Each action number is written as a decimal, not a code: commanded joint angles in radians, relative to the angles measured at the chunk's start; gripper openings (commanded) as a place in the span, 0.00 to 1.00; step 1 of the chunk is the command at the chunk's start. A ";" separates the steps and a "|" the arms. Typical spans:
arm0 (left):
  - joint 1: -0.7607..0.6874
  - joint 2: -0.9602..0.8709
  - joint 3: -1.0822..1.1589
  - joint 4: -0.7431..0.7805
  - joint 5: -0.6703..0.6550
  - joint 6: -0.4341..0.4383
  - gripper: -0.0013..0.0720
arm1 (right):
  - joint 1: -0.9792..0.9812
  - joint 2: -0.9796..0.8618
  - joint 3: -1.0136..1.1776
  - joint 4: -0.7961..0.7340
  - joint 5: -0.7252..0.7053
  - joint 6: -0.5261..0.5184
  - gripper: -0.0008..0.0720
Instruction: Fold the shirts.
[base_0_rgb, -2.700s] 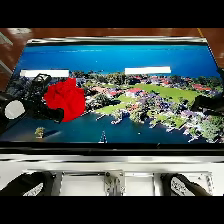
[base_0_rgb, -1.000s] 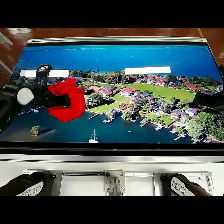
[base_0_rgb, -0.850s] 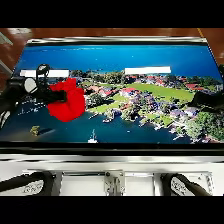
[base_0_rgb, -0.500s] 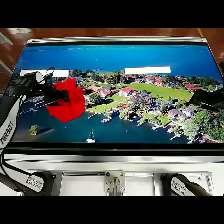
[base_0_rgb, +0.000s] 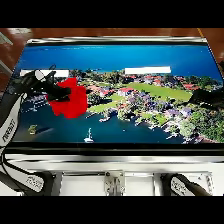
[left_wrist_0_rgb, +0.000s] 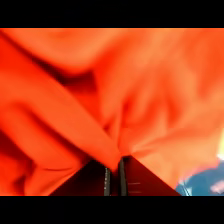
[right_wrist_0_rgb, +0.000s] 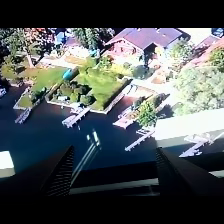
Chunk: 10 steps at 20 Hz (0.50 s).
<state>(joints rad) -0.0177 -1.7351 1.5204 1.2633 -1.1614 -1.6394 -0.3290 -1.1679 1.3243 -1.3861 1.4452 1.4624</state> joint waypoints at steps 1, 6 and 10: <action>-0.035 0.197 0.003 -0.026 -0.003 0.094 0.07 | 0.001 0.000 0.001 0.001 0.013 -0.006 0.87; -0.209 0.589 0.002 -0.026 -0.002 0.103 0.07 | 0.001 0.037 0.002 0.003 0.122 -0.066 0.87; -0.431 0.644 -0.005 -0.026 0.001 0.006 0.07 | 0.001 0.161 0.002 0.008 0.144 -0.065 0.87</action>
<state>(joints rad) -0.3111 -1.1564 1.5200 1.2377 -1.1683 -1.5822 -0.3290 -1.0767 1.3254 -1.3815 1.5593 1.4090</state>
